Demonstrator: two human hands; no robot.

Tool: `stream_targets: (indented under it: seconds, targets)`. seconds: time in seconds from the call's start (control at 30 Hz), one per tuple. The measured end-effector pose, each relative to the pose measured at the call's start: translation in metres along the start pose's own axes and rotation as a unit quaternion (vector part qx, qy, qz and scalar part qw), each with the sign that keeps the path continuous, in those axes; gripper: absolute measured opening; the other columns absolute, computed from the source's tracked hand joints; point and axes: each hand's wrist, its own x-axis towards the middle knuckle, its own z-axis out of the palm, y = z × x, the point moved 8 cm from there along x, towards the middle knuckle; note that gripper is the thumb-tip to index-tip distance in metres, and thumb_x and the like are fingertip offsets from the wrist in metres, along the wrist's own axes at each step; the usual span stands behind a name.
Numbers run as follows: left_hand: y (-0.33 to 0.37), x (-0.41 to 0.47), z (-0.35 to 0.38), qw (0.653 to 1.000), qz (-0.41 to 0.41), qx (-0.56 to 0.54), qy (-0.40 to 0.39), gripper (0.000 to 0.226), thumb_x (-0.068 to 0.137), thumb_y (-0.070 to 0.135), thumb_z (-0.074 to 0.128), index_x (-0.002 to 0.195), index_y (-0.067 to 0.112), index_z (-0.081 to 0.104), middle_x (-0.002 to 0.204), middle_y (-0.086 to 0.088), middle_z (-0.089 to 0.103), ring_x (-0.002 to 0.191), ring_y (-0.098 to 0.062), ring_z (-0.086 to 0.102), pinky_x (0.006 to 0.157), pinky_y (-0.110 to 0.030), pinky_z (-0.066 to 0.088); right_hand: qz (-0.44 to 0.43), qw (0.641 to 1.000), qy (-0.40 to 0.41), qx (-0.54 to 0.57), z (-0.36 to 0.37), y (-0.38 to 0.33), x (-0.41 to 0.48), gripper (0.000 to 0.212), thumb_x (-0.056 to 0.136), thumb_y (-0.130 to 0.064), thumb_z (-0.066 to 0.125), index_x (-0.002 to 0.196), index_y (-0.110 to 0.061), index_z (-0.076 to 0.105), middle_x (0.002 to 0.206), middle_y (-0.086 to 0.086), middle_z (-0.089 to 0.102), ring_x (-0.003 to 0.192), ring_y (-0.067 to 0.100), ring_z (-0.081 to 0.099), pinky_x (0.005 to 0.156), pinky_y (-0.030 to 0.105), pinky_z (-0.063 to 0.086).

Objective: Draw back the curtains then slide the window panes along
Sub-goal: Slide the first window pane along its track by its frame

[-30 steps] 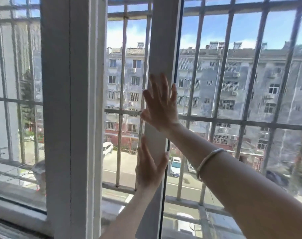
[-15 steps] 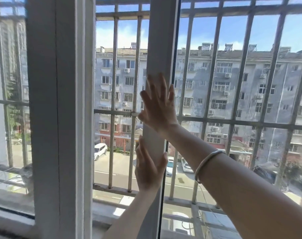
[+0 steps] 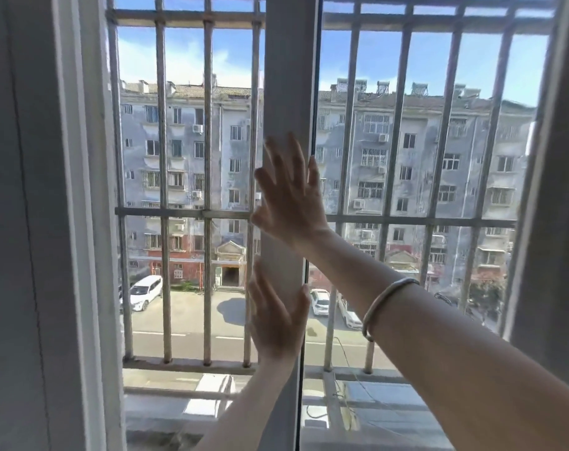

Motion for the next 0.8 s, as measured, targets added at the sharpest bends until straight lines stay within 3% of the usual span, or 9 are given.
stream_targets:
  seconds: [0.13, 0.3, 0.43, 0.57, 0.8]
  targets:
    - [0.016, -0.011, 0.016, 1.0, 0.011, -0.011, -0.016, 0.086, 0.074, 0.057, 0.039, 0.143, 0.013, 0.014, 0.14, -0.02, 0.04, 0.112, -0.042, 0.054, 0.079, -0.051, 0.051, 0.004, 1.0, -0.009, -0.012, -0.006, 0.021, -0.011, 0.051, 0.079, -0.039, 0.058, 0.122, -0.014, 0.045, 0.155, 0.012, 0.0, 0.14, 0.037, -0.008, 0.11, 0.057, -0.004]
    - [0.034, -0.026, 0.04, 0.997, 0.027, -0.034, -0.064, 0.083, 0.078, 0.046, 0.054, 0.143, 0.014, 0.014, 0.141, -0.02, 0.04, 0.107, -0.043, 0.058, 0.078, -0.051, 0.053, 0.019, 0.999, -0.024, -0.043, -0.013, 0.052, -0.027, 0.052, 0.078, -0.04, 0.058, 0.121, -0.013, 0.045, 0.155, 0.013, 0.005, 0.141, 0.037, -0.004, 0.112, 0.059, 0.005]
    - [0.05, -0.033, 0.051, 0.992, 0.047, -0.069, -0.091, 0.075, 0.077, 0.048, 0.048, 0.14, 0.022, 0.016, 0.137, -0.018, 0.045, 0.101, -0.04, 0.061, 0.074, -0.049, 0.054, 0.044, 0.997, -0.017, -0.067, -0.02, 0.074, -0.04, 0.05, 0.08, -0.035, 0.057, 0.122, -0.012, 0.045, 0.154, 0.014, 0.007, 0.141, 0.037, -0.001, 0.112, 0.056, 0.006]
    - [0.049, -0.029, 0.065, 0.984, 0.086, -0.079, -0.136, 0.073, 0.076, 0.037, 0.058, 0.137, 0.008, 0.03, 0.126, -0.023, 0.056, 0.086, -0.042, 0.066, 0.065, -0.047, 0.054, 0.077, 0.992, -0.027, -0.099, -0.019, 0.087, -0.049, 0.057, 0.082, -0.035, 0.053, 0.132, -0.014, 0.037, 0.155, 0.011, 0.006, 0.141, 0.034, -0.001, 0.113, 0.053, 0.007]
    - [0.038, -0.018, 0.076, 0.966, 0.122, -0.126, -0.188, 0.077, 0.082, 0.031, 0.062, 0.142, 0.01, 0.019, 0.14, -0.017, 0.044, 0.111, -0.04, 0.055, 0.08, -0.049, 0.05, 0.132, 0.982, 0.009, -0.138, -0.021, 0.074, -0.046, 0.047, 0.085, -0.023, 0.048, 0.131, -0.011, 0.041, 0.153, 0.014, 0.012, 0.141, 0.034, 0.006, 0.113, 0.048, 0.002]
